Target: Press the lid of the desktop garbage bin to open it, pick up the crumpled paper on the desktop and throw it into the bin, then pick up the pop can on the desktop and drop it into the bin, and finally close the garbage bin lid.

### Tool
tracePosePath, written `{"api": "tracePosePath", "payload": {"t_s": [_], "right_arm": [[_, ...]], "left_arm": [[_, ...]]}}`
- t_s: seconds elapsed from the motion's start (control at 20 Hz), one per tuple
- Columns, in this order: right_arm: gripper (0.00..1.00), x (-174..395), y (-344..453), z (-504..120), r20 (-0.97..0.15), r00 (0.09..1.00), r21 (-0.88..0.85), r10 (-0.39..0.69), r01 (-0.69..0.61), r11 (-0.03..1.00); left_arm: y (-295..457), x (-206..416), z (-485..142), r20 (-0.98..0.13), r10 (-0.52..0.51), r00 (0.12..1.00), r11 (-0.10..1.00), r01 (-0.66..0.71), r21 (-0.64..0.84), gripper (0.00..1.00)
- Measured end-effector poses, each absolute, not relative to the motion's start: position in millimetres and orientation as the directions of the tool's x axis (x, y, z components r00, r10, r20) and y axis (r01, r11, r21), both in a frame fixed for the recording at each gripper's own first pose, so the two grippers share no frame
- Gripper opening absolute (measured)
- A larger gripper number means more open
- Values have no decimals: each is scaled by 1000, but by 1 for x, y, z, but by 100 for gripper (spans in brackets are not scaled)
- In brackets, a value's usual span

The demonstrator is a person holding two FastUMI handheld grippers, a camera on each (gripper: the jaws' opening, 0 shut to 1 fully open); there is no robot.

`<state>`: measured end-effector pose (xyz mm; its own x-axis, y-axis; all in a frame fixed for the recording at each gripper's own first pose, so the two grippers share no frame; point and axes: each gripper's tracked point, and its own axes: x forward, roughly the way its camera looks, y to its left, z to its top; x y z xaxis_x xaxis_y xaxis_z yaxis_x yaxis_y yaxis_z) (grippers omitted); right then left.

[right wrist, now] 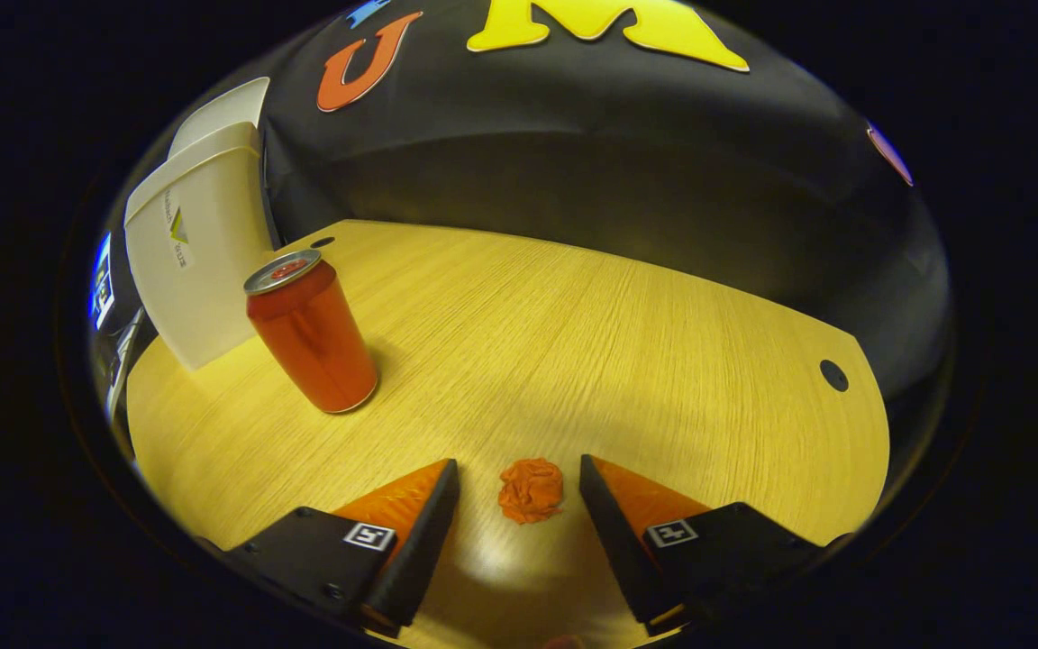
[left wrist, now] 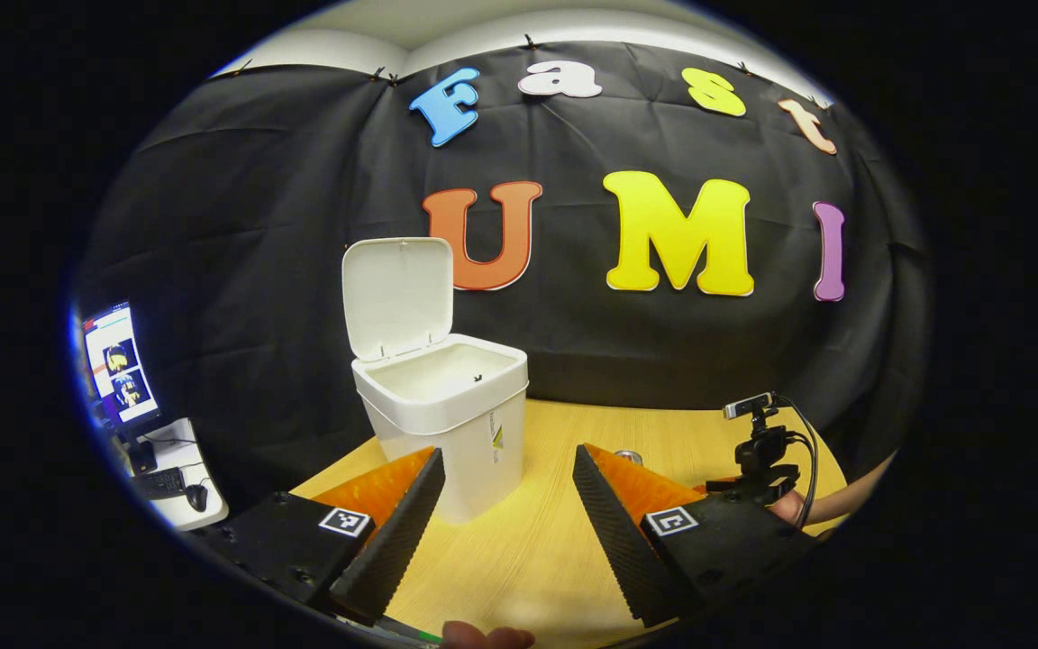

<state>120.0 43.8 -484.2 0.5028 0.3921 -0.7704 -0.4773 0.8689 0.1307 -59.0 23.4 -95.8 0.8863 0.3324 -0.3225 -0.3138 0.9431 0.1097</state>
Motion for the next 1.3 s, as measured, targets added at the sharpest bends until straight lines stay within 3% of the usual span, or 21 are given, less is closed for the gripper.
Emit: {"api": "tracePosePath", "payload": {"t_s": [0.05, 0.2, 0.25, 0.4, 0.5, 0.8, 1.3], "right_arm": [[65, 120, 44, -485, -767, 503, 131, 398, -484, 865], [61, 122, 41, -485, -767, 504, 132, 397, -481, 867], [35, 122, 41, -485, -769, 503, 137, 395, -473, 870], [36, 120, 42, -483, -772, 503, 117, 389, -488, 865], [17, 119, 45, -484, -778, 499, 110, 383, -491, 864], [17, 101, 51, -452, -781, 477, 171, 404, -458, 872], [17, 80, 79, -306, -698, 519, 332, 494, -377, 865]], "left_arm": [[23, -59, -96, -326, 335, 884, 942, -316, 111, 95], [20, -60, -89, -314, 342, 886, 940, -319, 123, 95], [18, -60, -87, -312, 341, 887, 940, -317, 127, 95], [15, -66, -82, -301, 339, 891, 940, -309, 145, 95], [16, -70, -83, -305, 342, 889, 938, -306, 161, 95], [38, -82, -77, -283, 358, 890, 932, -325, 159, 95], [79, -71, -78, -237, 329, 914, 944, -321, 72, 95]]}}
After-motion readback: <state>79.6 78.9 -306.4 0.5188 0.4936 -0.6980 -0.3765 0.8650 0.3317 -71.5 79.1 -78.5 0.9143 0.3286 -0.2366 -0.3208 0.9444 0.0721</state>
